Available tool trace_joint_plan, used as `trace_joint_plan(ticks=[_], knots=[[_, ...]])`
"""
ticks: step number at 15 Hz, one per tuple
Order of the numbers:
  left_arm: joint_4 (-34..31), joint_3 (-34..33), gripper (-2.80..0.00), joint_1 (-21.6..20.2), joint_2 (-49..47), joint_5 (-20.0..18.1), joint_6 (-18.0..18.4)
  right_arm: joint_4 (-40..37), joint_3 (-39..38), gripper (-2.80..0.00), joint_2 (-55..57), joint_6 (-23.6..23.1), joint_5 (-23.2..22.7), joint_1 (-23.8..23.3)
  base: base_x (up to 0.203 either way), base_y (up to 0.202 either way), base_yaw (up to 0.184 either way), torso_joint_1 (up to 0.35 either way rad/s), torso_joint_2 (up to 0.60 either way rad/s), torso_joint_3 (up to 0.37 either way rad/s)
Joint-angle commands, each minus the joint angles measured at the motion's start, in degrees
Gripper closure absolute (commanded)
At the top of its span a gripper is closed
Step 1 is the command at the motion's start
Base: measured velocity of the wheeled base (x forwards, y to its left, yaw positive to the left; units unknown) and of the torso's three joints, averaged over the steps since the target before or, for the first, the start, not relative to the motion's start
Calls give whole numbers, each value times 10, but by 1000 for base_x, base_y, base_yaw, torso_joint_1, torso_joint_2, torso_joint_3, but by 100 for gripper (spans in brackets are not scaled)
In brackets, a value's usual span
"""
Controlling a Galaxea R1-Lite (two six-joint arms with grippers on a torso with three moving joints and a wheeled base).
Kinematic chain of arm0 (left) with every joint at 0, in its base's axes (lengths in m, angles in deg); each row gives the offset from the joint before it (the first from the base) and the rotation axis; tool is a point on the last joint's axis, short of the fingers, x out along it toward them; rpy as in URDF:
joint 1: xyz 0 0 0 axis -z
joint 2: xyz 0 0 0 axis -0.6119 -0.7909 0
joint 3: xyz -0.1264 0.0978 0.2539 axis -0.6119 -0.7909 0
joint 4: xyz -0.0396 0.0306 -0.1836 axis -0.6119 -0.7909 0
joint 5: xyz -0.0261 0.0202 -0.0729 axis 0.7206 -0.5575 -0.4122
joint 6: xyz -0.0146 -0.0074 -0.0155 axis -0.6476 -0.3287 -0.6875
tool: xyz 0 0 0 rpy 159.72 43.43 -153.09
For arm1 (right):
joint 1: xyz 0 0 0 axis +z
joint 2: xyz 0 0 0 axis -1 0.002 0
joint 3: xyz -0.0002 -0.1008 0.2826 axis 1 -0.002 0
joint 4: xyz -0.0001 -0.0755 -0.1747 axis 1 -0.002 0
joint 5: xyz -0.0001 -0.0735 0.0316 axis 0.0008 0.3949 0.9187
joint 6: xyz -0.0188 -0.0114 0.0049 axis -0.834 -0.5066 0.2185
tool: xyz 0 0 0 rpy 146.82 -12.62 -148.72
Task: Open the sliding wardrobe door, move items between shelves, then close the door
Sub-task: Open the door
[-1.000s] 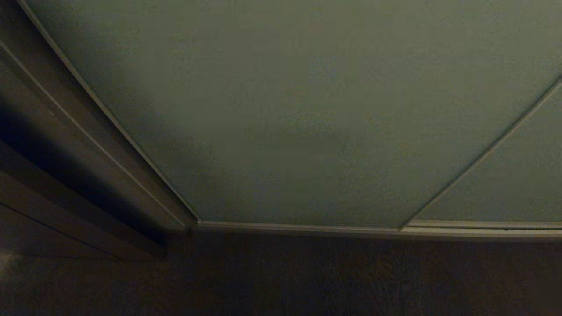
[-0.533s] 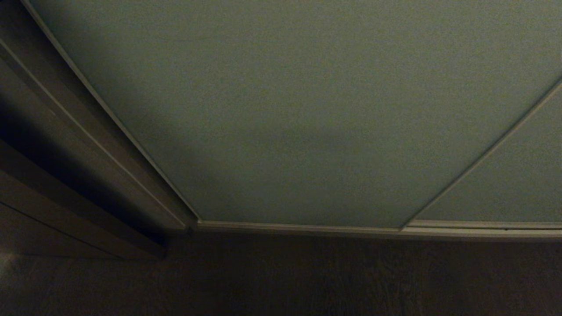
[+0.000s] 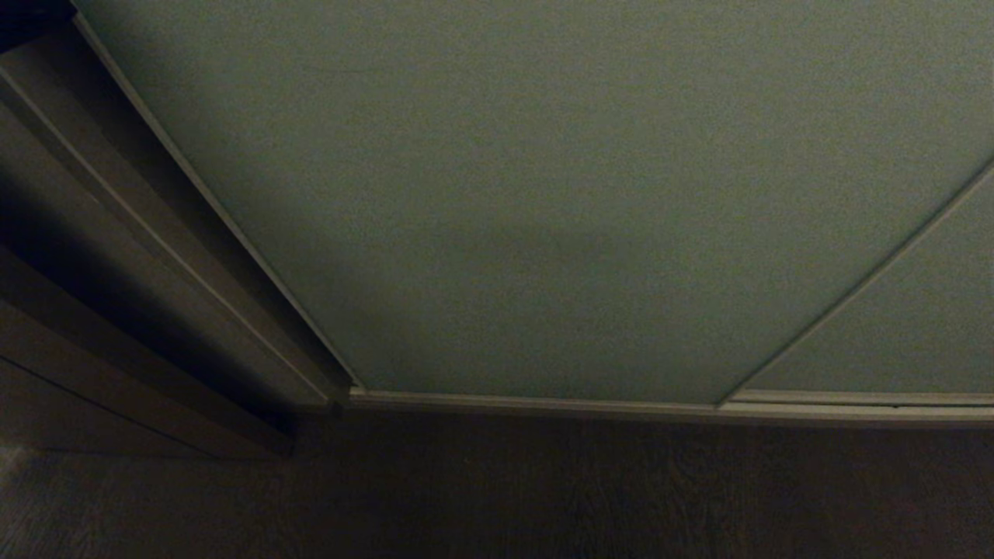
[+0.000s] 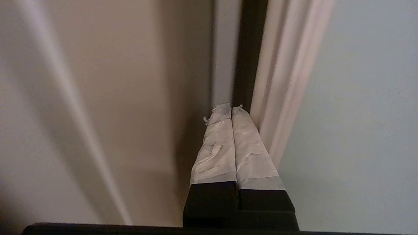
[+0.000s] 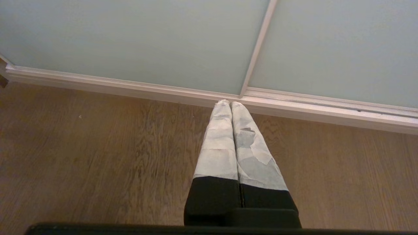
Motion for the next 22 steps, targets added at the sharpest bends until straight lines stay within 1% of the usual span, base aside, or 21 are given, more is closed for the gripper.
trace_joint_plan(ticks=[1, 5, 8, 10, 14, 18, 22], knots=[[-27, 16, 0, 8, 3, 0, -2, 0, 0, 0, 0, 0, 0, 0, 0, 0, 0, 0, 0, 0], [-51, 32, 0, 25, -8, 1, -3, 0, 0, 0, 0, 0, 0, 0, 0, 0, 0, 0, 0, 0], [-64, 55, 0, 56, -16, 1, -1, 0, 0, 0, 0, 0, 0, 0, 0, 0, 0, 0, 0, 0], [-88, 57, 0, 80, -19, 2, 18, 0, 0, 0, 0, 0, 0, 0, 0, 0, 0, 0, 0, 0], [-88, 73, 0, 124, -38, 4, 22, 0, 0, 0, 0, 0, 0, 0, 0, 0, 0, 0, 0, 0], [-85, 73, 0, 152, -57, 3, 18, 0, 0, 0, 0, 0, 0, 0, 0, 0, 0, 0, 0, 0], [-84, 63, 0, 221, -69, 6, 14, 0, 0, 0, 0, 0, 0, 0, 0, 0, 0, 0, 0, 0]])
